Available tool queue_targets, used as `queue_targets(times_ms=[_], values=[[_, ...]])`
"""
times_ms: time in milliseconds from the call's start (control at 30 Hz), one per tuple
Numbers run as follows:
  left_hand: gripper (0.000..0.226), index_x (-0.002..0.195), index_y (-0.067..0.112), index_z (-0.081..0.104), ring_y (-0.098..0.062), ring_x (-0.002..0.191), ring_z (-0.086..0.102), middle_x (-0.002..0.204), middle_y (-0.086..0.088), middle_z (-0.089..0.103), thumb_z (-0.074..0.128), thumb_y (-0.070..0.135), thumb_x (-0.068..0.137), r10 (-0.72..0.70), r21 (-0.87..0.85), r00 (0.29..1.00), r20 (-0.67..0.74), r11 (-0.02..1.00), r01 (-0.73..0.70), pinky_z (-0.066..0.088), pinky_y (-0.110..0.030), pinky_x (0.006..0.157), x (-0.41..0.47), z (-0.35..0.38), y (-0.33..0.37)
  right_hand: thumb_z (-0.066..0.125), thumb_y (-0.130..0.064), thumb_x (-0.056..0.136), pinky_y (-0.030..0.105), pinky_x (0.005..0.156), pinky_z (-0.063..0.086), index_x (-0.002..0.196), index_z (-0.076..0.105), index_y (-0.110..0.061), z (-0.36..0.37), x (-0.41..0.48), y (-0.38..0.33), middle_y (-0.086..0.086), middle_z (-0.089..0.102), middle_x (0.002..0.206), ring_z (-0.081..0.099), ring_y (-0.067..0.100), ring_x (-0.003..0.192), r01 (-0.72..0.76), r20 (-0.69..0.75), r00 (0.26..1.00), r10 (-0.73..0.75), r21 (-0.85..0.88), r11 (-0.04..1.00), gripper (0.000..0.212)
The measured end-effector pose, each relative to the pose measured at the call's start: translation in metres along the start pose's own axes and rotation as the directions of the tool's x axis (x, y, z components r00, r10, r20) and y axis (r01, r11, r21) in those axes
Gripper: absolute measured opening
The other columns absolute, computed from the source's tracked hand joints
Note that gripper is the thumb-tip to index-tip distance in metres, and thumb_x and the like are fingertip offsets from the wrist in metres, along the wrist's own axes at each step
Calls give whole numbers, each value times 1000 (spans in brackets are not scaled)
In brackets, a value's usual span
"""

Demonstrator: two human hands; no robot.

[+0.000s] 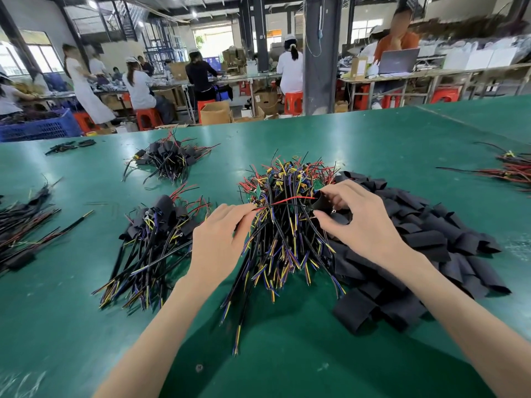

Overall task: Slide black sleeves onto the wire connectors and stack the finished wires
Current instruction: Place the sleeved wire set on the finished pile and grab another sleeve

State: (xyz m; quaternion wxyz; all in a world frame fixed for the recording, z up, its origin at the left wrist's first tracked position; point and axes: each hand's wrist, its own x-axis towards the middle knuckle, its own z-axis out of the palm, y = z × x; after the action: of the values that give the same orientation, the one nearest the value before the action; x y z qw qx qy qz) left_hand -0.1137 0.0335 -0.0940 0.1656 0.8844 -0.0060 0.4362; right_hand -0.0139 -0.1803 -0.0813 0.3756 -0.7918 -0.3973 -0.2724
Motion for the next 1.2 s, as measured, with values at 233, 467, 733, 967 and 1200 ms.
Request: queue_targets(times_ms=[233,467,733,967,1200], values=[[19,101,7,69,-27,71,58,73,-4,64,55,18,93,-89,-80,995,-46,993,85,47,-41,66,1,-2,-1,75,-9,74,29,78,44,101,64,-5,0,-1,-1,1,56,86,50,15,75,25,43,999,-24,-2,1000,29],[18,97,7,70,-24,68,59,74,0,66,57,17,90,-6,-43,998,-56,999,4,42,-29,64,0,0,1,76,-10,75,31,76,47,100,66,-6,-1,0,-4,3,60,86,56,21,74,8,1,1000,-8,36,999,27],[16,97,8,70,-19,71,56,76,2,67,58,18,91,25,-43,996,-82,999,-28,44,-25,69,-1,3,-4,76,-10,75,37,76,51,100,66,-6,-3,1,-2,4,60,86,58,21,74,6,-30,1000,-4,46,999,27],[22,96,11,70,-19,68,52,70,3,62,52,23,95,70,9,996,-55,998,-70,44,-28,65,-1,3,-7,75,-10,76,31,77,47,101,65,-6,-1,1,-3,3,60,89,56,19,76,21,-13,1000,-21,25,999,28],[27,99,14,71,-21,74,52,76,1,62,47,25,96,200,159,978,59,965,-207,47,-32,66,-1,1,-5,74,-11,76,42,83,46,105,65,-4,-4,1,-1,9,62,98,57,29,90,182,95,981,-167,-170,969,32]])
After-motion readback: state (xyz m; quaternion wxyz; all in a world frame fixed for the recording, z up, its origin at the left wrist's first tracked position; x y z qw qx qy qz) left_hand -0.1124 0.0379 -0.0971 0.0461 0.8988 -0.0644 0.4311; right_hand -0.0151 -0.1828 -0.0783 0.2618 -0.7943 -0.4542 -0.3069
